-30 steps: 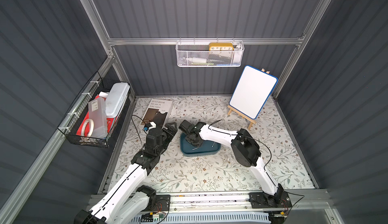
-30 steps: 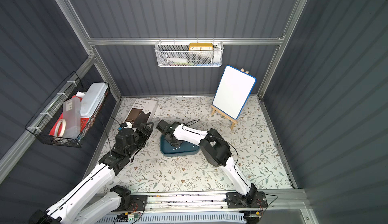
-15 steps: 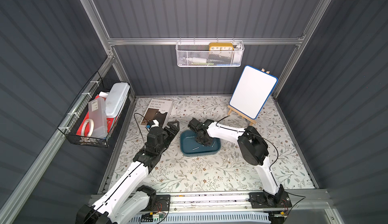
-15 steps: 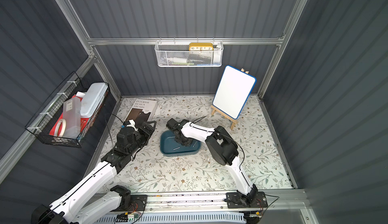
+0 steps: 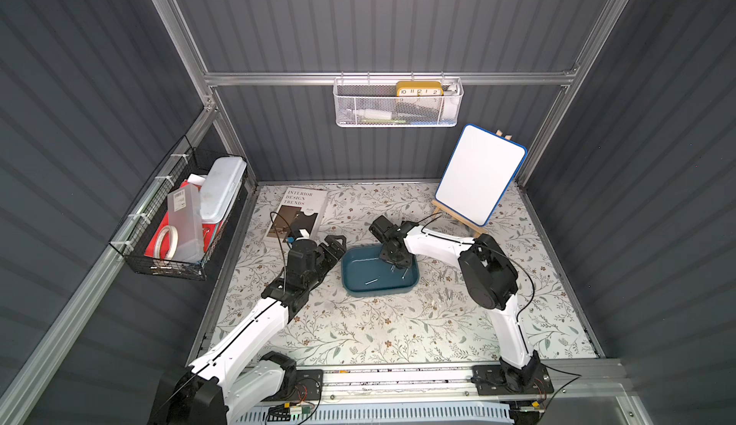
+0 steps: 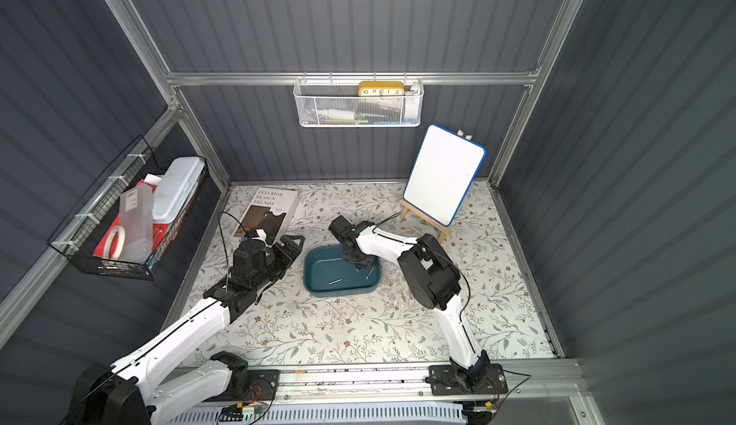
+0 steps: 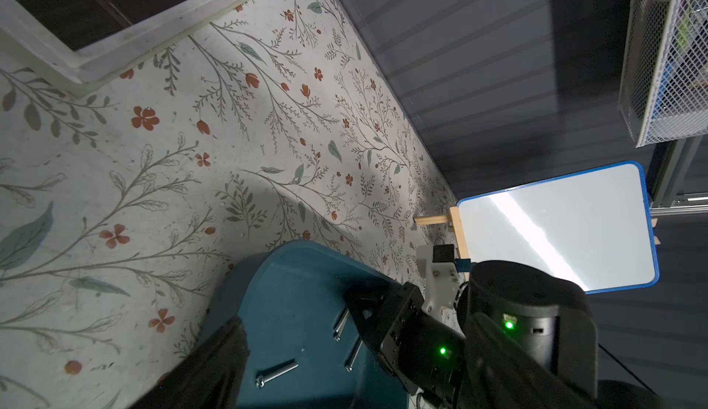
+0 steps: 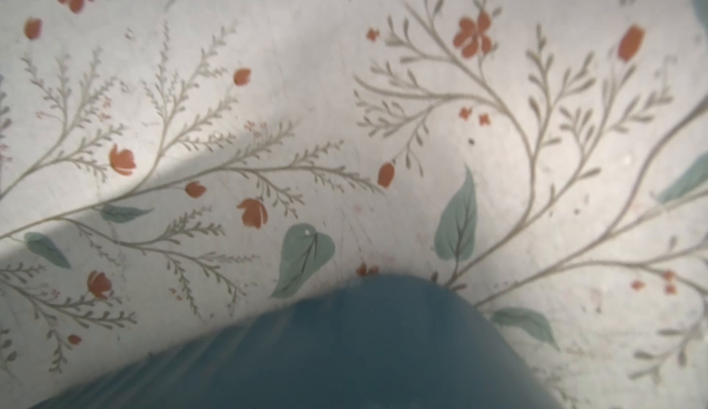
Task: Take out the screws from the storage box
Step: Pick up the screw from the storage box.
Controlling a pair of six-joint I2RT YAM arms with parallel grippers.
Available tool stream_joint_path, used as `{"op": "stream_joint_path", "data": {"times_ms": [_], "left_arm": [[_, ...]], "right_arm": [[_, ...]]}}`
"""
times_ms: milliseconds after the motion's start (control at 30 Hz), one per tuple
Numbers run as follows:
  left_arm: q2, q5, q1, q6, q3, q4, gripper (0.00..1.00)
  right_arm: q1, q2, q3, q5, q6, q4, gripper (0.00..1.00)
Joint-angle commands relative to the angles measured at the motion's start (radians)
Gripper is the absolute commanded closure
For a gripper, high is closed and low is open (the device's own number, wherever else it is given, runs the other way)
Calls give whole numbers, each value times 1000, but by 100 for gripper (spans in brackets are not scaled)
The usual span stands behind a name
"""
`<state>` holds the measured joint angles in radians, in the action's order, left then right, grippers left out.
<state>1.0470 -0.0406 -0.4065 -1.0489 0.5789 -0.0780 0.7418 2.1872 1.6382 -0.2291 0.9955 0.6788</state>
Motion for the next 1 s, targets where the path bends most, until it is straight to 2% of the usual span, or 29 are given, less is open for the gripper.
{"op": "stream_joint_path", "data": {"times_ms": [0, 267, 667, 967], "left_arm": [[23, 24, -5, 33, -11, -23, 8], [71, 43, -5, 45, -14, -37, 8], [88, 55, -5, 50, -27, -45, 7], [79, 77, -5, 49, -45, -48, 7]], "right_arm": [[-5, 49, -43, 33, -39, 14, 75], [1, 5, -78, 29, -36, 16, 74], [5, -82, -83, 35, -31, 39, 67], [58, -51, -65, 57, -8, 22, 64]]}}
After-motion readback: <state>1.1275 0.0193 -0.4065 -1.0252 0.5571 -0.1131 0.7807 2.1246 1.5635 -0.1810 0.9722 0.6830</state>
